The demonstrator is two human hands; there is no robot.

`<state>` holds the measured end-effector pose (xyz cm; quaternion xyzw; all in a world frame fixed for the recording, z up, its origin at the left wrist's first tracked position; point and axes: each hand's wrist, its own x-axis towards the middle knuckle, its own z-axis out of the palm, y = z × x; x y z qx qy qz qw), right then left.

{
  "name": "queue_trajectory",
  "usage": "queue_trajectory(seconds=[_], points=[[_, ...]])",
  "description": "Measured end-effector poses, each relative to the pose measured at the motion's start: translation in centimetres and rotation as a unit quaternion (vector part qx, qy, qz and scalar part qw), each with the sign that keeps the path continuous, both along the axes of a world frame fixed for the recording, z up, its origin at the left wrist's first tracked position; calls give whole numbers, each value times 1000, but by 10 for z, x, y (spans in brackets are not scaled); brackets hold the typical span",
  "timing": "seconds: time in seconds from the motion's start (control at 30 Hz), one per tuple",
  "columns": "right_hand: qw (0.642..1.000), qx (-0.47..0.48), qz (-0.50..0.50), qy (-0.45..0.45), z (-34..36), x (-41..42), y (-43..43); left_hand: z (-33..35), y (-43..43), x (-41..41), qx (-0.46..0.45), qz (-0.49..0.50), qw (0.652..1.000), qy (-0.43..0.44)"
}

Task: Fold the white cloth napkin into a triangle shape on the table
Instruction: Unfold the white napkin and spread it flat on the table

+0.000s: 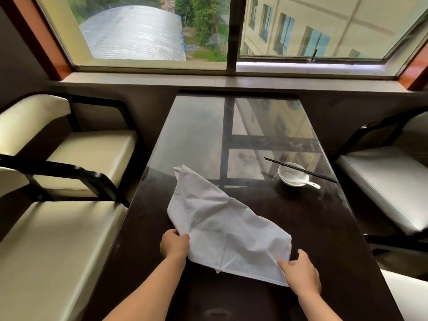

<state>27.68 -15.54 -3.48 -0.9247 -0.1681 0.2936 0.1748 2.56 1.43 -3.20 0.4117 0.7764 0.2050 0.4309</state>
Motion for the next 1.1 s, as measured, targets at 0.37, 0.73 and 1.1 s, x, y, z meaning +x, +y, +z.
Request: queue_trajectory(seconds=[0.37, 0.73, 1.1], points=[[996, 64, -35, 53, -5, -17, -5, 33, 5, -11, -132, 222, 791, -555], [954, 241, -115, 134, 29, 2, -13, 26, 23, -25, -72, 411, 787, -454], [926, 262, -180, 204, 57, 5, -18, 20, 26, -56, -61, 320, 903, -280]])
